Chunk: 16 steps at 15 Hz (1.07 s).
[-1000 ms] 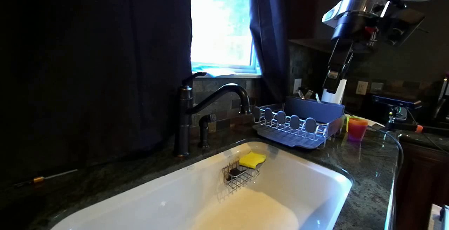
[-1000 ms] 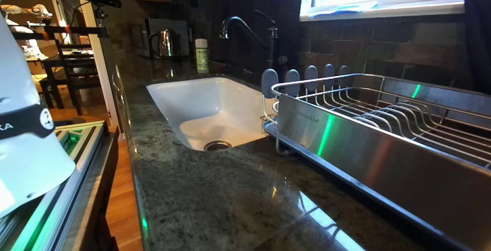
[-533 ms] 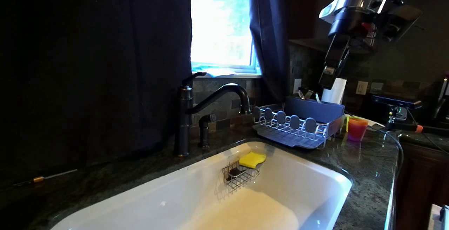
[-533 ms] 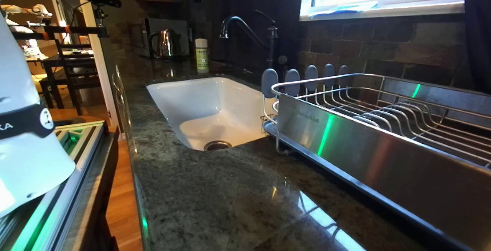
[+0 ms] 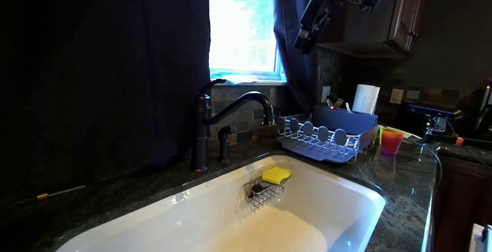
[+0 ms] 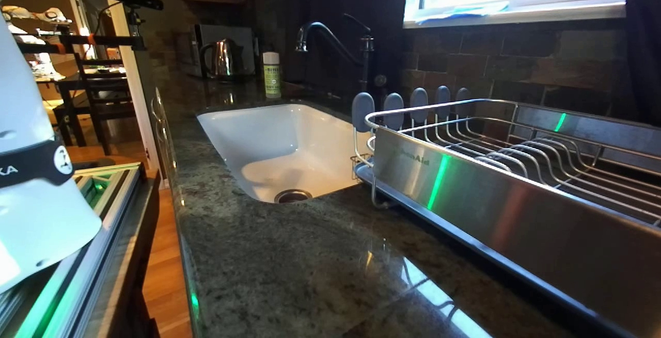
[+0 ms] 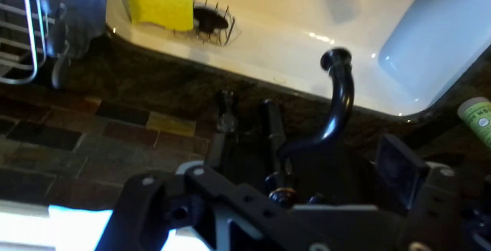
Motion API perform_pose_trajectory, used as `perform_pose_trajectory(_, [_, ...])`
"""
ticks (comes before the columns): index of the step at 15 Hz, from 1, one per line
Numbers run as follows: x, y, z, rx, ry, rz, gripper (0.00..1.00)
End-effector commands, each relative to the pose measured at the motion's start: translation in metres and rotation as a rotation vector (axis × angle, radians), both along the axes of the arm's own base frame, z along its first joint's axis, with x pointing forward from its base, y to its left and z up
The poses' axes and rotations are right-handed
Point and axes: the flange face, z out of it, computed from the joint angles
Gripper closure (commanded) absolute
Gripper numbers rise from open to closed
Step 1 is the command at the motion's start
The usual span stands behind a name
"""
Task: Push the curtain to the left
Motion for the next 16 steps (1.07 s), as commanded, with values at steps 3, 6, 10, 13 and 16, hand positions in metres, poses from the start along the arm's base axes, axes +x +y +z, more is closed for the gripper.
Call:
perform_pose_trajectory(3, [0.091, 0.03, 0.055, 0.001, -0.201, 0.141, 0.0])
perform_pose_trajectory(6, [0.131, 0.043, 0.074, 0.015, -0.352, 0.192, 0.0])
perform_pose_trajectory(10, [0.17, 0.06, 0.071, 0.105, -0.509, 0.202, 0.0])
perform_pose_trajectory(13, [0.192, 0.067, 0.049, 0.156, -0.564, 0.189, 0.0])
perform_pose_trajectory(16, [0.207, 0.068, 0.017, 0.195, -0.563, 0.159, 0.0])
